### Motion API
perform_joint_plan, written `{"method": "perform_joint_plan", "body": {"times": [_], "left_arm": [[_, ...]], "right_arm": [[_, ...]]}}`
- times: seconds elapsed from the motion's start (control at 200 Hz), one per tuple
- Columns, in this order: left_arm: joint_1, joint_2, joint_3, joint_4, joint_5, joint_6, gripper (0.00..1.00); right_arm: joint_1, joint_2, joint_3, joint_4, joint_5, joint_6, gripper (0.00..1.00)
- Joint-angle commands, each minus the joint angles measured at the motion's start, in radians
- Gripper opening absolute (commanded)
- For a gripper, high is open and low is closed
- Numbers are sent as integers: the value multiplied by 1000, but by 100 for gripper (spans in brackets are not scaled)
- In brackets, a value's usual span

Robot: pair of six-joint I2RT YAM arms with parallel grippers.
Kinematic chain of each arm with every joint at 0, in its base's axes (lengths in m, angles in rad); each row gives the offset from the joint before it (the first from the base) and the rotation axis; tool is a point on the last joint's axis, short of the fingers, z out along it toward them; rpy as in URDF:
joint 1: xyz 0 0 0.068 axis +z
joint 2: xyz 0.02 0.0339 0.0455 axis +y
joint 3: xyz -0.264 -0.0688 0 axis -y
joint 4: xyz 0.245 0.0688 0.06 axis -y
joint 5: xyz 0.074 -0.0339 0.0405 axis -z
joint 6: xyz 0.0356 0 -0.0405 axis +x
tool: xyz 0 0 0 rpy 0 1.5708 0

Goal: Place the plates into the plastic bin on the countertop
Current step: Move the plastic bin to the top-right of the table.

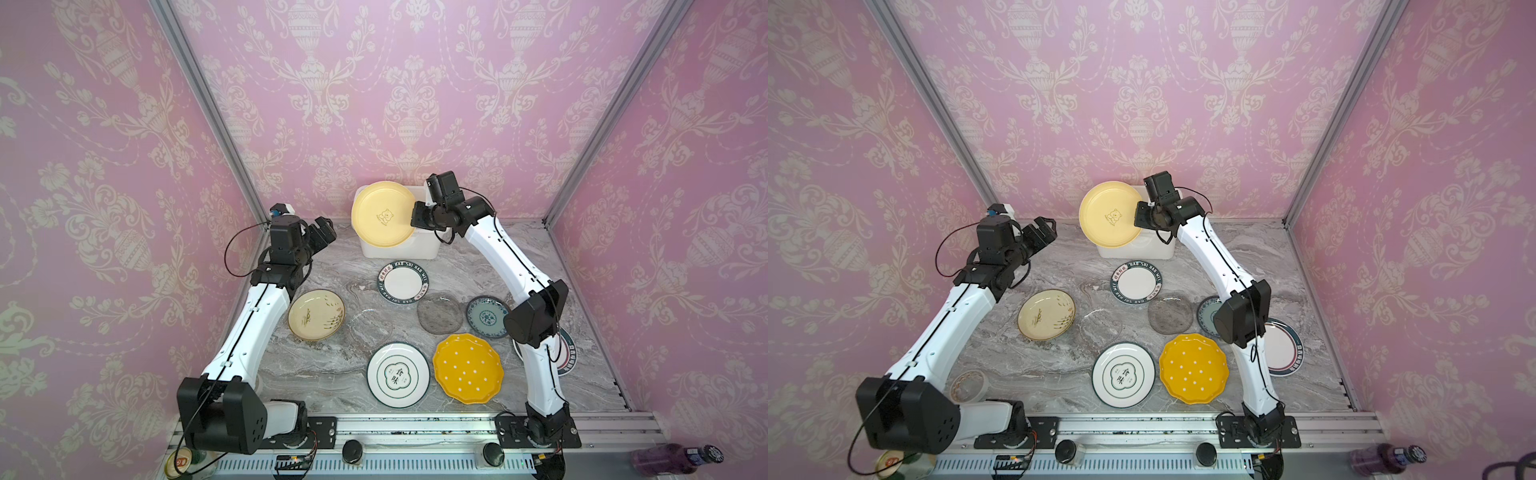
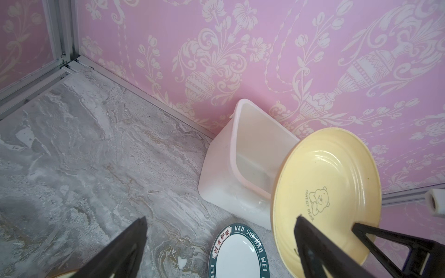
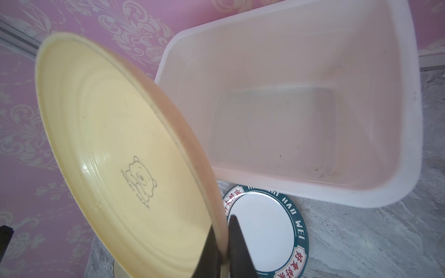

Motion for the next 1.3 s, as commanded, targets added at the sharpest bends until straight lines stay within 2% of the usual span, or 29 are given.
{"method": "perform_joint_plan", "body": {"times": [0.0, 0.115, 0.235, 0.32, 0.495, 0.63, 1.026, 1.296], "left_arm": [[-19, 49, 44, 42, 63, -7, 97], [-52, 102, 53, 62, 40, 10, 97], [-100, 168, 103, 58, 9, -28, 96], [-141, 221, 170, 57, 12, 26, 97], [-155, 313, 242, 81, 16, -51, 97], [-159, 355, 318, 22, 35, -35, 96], [-160, 324, 344, -55, 56, 41, 97], [-160, 291, 335, -100, 65, 104, 97]], "right_arm": [[-37, 27, 46, 102, -14, 59, 0], [-69, 40, 20, 166, -37, 75, 0], [-102, 48, 5, 186, -68, 103, 0], [-121, 47, 0, 205, -82, 93, 0], [-159, 56, -43, 269, -75, 120, 0], [-164, 88, -47, 295, -63, 125, 0], [-169, 212, -15, 354, -53, 196, 0], [-182, 176, -76, 306, 23, 173, 0]]}}
